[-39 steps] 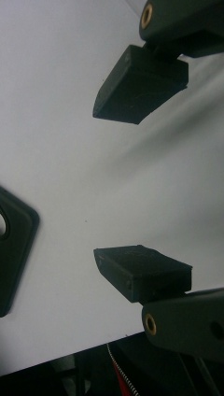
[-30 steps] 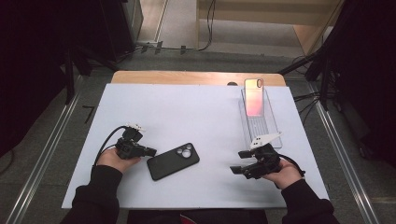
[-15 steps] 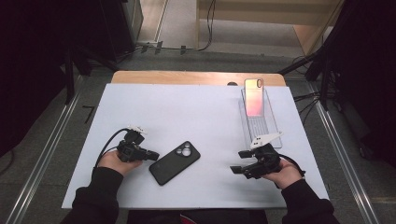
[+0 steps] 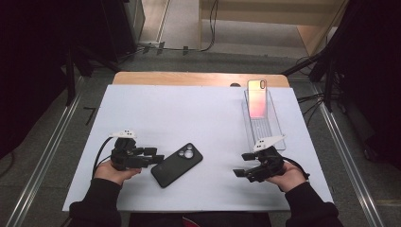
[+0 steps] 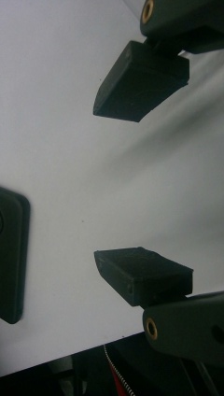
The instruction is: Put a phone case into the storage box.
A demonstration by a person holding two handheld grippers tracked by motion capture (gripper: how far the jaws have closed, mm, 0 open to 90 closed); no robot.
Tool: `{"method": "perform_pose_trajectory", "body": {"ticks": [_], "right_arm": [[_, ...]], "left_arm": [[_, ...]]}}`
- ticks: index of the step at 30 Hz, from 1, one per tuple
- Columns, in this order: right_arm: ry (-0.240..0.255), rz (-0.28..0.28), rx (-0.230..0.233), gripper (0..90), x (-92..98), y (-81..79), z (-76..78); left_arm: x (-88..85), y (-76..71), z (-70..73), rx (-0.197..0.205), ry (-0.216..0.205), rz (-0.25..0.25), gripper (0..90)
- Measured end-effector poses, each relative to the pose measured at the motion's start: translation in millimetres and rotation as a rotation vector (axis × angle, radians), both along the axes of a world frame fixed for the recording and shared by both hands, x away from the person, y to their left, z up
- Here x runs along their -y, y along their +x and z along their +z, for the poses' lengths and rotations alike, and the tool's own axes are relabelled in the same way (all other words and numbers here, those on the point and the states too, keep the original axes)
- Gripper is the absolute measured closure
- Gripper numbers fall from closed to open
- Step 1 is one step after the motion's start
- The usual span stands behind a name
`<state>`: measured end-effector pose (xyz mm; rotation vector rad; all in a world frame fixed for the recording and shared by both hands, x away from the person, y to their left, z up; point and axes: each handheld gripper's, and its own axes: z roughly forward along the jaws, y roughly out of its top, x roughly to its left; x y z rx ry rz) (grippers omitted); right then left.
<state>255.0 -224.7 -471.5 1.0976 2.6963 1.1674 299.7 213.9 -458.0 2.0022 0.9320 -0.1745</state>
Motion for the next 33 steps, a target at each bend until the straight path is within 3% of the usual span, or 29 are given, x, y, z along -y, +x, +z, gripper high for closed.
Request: {"method": "perform_pose_trajectory", "body": {"ticks": [5, 10, 14, 18, 20, 22, 25, 26, 28, 30, 33], "right_arm": [[-0.003, -0.009, -0.014, 24.2, 3.3, -1.3, -0.8], [-0.001, -0.011, -0.006, 24.0, 5.8, -4.7, -0.6], [0.0, -0.013, -0.004, 23.8, 7.6, -4.8, -1.1], [0.0, -0.013, -0.005, 23.9, 9.3, -5.3, -1.0], [-0.001, -0.012, -0.003, 23.8, 9.6, -5.9, -1.3], [-0.002, -0.01, -0.002, 23.9, 9.3, -5.8, -1.6], [-0.007, -0.004, -0.002, 23.9, 8.7, -5.4, -2.3], [-0.007, -0.003, -0.003, 23.8, 8.5, -5.5, -2.5], [-0.008, -0.006, -0.007, 23.8, 8.3, -5.5, -2.5], [-0.008, -0.004, -0.005, 23.8, 8.0, -5.0, -2.9], [-0.01, -0.003, -0.006, 23.8, 7.5, -5.5, -2.9]], "left_arm": [[-4.0, -11.2, -0.1, 0.043, 0.01, 0.015, 36.7], [-6.7, -19.9, -1.8, 0.06, 0.048, -0.033, 36.7], [-9.3, -21.7, -2.2, 0.049, 0.074, -0.046, 35.1], [-10.6, -18.3, -4.7, 0.016, 0.074, -0.069, 31.1], [-9.1, -16.6, -6.5, -0.004, 0.076, -0.056, 26.6], [-6.5, -16.8, -5.0, -0.001, 0.076, -0.06, 26.5], [-1.4, -18.0, -2.7, 0.019, 0.066, -0.081, 25.6], [1.6, -19.1, -2.0, 0.033, 0.076, -0.076, 20.8], [8.7, -21.7, 0.0, 0.067, 0.11, -0.04, 20.5], [14.8, -22.1, 2.5, 0.1, 0.116, -0.062, 20.7], [22.1, -20.4, 5.1, 0.102, 0.092, -0.076, 20.7]]}}
